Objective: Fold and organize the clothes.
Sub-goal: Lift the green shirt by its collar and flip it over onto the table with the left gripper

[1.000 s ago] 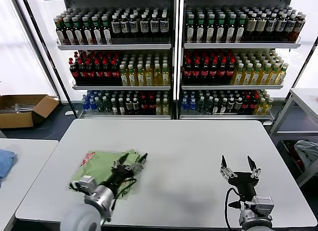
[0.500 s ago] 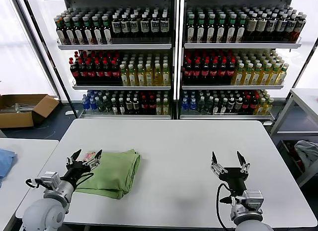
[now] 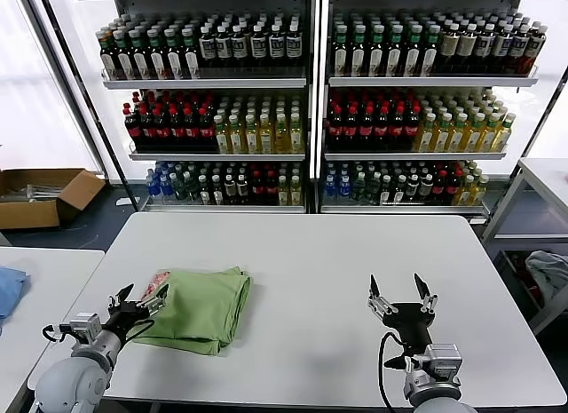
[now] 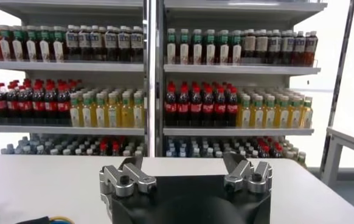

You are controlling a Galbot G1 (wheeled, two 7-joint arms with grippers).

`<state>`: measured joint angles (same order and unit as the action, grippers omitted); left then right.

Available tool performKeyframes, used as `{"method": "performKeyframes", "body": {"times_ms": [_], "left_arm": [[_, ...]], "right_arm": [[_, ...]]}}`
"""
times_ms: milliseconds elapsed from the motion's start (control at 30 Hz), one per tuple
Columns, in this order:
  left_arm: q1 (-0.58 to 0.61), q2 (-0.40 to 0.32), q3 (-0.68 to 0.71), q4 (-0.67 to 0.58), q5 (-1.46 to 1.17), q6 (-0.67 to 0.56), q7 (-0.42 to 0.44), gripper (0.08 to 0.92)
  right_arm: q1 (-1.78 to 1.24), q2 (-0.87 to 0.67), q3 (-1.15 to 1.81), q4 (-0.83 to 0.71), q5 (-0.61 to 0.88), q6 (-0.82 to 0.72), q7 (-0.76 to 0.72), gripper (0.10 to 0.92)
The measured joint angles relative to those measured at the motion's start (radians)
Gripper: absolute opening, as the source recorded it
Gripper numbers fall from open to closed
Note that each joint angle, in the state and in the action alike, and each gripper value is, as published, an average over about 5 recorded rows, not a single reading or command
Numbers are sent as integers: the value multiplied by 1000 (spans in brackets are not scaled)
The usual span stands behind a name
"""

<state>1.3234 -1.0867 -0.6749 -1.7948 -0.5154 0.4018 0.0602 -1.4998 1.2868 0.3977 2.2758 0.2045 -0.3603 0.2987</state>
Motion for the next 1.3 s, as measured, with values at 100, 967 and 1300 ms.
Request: {"method": "performKeyframes", "body": {"times_ms": [100, 967, 1300], "left_arm": [[-4, 6, -2, 27, -4, 0, 8, 823], [12, -5, 8, 84, -57, -1, 62, 311], [22, -16, 1, 79, -57, -25, 85, 116]], "right_arm": [[-4, 3, -7, 3, -6, 1, -2, 823], [2, 10, -21, -4, -28, 2, -2, 823], [14, -1, -22, -6, -27, -3, 3, 823]]}}
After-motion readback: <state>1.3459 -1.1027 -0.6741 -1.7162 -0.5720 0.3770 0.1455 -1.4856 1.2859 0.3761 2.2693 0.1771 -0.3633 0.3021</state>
